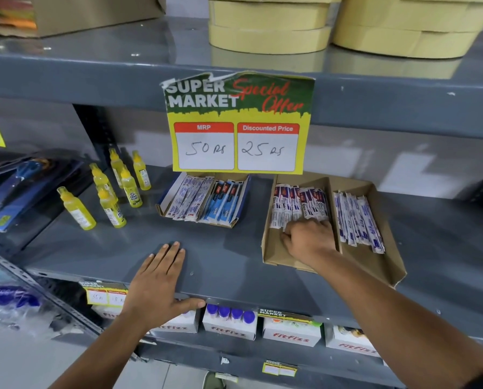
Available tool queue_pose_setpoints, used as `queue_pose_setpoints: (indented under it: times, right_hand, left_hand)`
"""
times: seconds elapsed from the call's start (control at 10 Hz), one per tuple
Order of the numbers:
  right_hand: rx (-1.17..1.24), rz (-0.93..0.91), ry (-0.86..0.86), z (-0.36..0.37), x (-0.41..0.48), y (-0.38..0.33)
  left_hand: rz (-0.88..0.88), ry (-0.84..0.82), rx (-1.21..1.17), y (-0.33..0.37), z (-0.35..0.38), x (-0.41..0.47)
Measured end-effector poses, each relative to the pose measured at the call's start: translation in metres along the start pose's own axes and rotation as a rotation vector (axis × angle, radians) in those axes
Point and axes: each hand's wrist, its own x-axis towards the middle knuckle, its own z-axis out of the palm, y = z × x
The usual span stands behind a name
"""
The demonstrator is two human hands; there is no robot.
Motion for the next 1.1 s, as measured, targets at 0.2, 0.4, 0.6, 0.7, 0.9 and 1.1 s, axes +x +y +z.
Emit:
queue_pose_setpoints:
  times: [0.2,0.4,0.6,0.7,0.9,1.1]
  right_hand:
    - [0.026,-0.015,0.024,0.001,-0.003,-0.002]
    - [0.062,-0.004,0.021,0.000,-0.006,-0.003]
    - [0.163,0.017,0.115,-0.014,-0.013,0.003]
    - [0.238,0.026,0.146,-0.024,-0.017,0.008]
    - [0.319,-0.028,0.143,-0.029,-0.037,0.006]
    - [0.672,0.021,0.373,-0.033,-0.090,0.030]
  left_hand:
    - [-0.001,-0.003,-0.004,0.001,-0.001,0.000]
    - [0.007,-0.007,-0.010,0.001,-0.002,-0.001]
    - [0.002,-0.011,-0.002,0.001,-0.003,-0.001]
    - [-0.005,0.001,-0.001,0.002,-0.003,-0.002]
    - [-0.002,0.021,-0.001,0.002,-0.001,-0.002]
    - [0.008,-0.015,-0.131,0.001,-0.005,-0.004]
